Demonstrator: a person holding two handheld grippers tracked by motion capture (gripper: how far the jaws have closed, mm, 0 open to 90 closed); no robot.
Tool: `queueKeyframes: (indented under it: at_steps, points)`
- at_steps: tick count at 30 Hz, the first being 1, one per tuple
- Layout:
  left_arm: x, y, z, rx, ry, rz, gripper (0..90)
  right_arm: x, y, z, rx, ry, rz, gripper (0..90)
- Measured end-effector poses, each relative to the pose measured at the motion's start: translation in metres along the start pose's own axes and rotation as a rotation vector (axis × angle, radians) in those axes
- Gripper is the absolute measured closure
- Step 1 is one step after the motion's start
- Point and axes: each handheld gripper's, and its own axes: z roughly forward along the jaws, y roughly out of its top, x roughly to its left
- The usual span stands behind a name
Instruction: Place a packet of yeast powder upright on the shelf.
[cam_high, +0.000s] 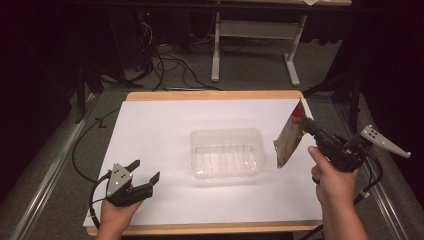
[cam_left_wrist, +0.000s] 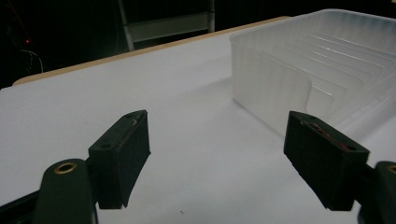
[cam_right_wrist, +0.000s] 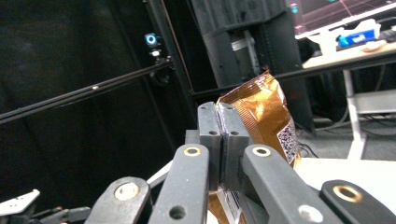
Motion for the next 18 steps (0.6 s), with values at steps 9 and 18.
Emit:
queueKeyframes:
  at_steps: [9, 18]
  points:
    - [0.002, -0.003, -0.006, -0.002, 0.021, -0.009, 22.9, 0.017, 0.01, 0.022, -0.017, 0.056, 0.009, 90.0]
    - [0.006, -0.006, -0.015, -0.001, 0.04, -0.028, 22.9, 0.025, -0.005, 0.053, 0.009, 0.102, 0.027, 90.0]
